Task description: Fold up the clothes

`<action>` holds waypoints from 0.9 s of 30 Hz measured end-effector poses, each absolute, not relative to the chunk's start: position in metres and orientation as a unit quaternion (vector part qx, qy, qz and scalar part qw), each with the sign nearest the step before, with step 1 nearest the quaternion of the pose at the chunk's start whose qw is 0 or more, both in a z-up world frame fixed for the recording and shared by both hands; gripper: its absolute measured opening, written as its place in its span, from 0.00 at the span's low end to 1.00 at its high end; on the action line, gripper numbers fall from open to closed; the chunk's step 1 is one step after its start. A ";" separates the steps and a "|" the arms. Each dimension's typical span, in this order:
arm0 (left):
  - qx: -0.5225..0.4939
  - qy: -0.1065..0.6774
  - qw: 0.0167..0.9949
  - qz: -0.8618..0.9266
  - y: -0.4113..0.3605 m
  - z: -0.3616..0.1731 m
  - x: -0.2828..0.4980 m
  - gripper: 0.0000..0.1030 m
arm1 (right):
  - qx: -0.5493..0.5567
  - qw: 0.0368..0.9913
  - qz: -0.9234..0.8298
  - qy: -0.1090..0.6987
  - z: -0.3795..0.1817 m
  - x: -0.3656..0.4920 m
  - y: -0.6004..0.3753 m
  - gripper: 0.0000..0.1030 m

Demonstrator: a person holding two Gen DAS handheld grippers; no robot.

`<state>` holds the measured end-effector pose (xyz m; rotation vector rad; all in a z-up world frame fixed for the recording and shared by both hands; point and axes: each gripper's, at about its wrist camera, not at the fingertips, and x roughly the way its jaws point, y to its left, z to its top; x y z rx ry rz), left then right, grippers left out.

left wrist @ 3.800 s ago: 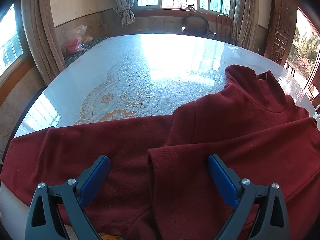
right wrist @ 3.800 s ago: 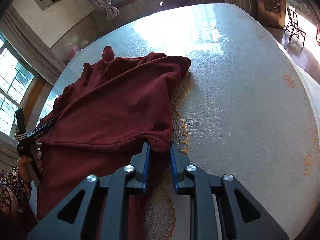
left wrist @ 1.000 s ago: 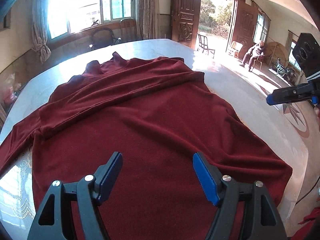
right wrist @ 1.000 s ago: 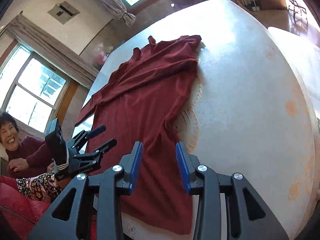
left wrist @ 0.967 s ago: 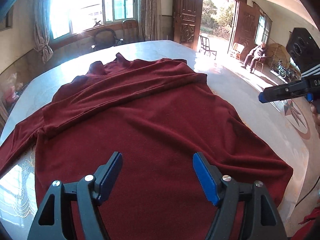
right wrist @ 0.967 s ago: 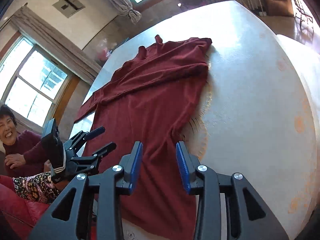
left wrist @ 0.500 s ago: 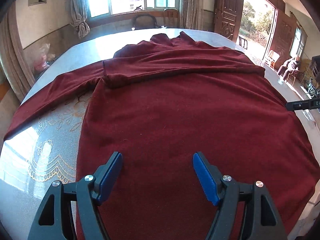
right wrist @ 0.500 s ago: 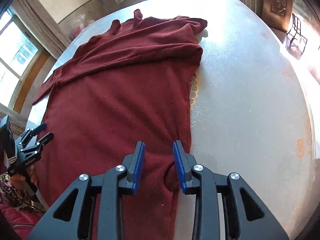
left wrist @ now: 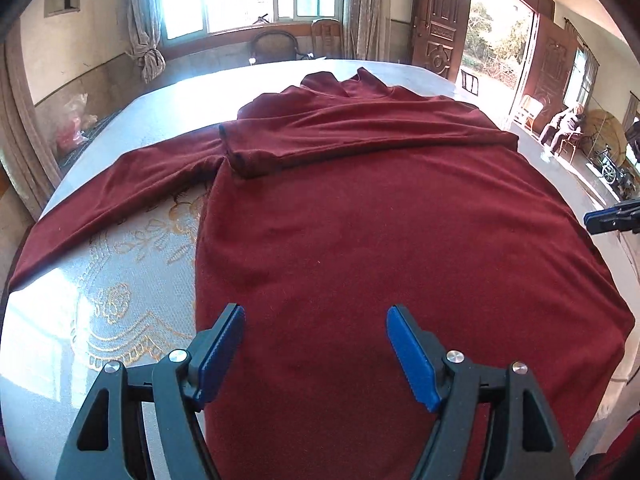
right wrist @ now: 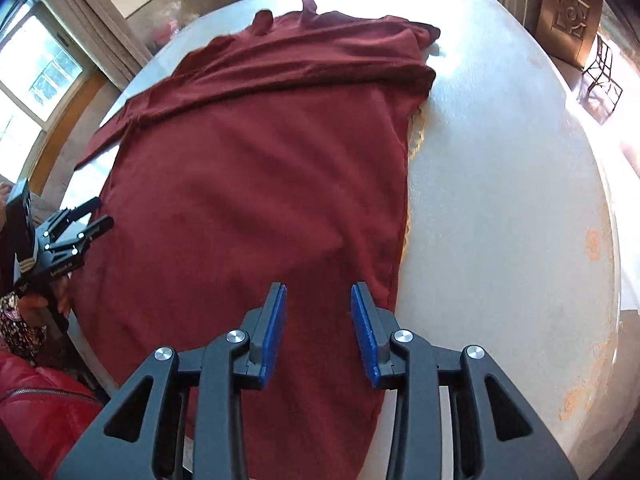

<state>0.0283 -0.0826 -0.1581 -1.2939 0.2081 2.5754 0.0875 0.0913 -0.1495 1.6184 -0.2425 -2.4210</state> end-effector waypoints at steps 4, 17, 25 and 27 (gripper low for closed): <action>-0.444 0.020 0.121 0.888 -0.102 -0.152 0.019 0.73 | 0.526 0.123 -0.840 -0.049 -0.121 0.032 0.060 0.45; -0.406 -0.190 -0.133 0.884 -0.297 -0.131 -0.029 0.73 | 0.515 0.209 -0.824 0.108 -0.141 -0.138 -0.147 0.48; -0.413 -0.333 -0.204 0.823 -0.423 -0.158 -0.040 0.72 | 0.555 0.174 -0.812 0.050 -0.178 -0.184 -0.170 0.57; -0.415 -0.357 -0.196 0.814 -0.441 -0.159 -0.042 0.73 | 0.552 0.174 -0.814 0.056 -0.178 -0.182 -0.172 0.62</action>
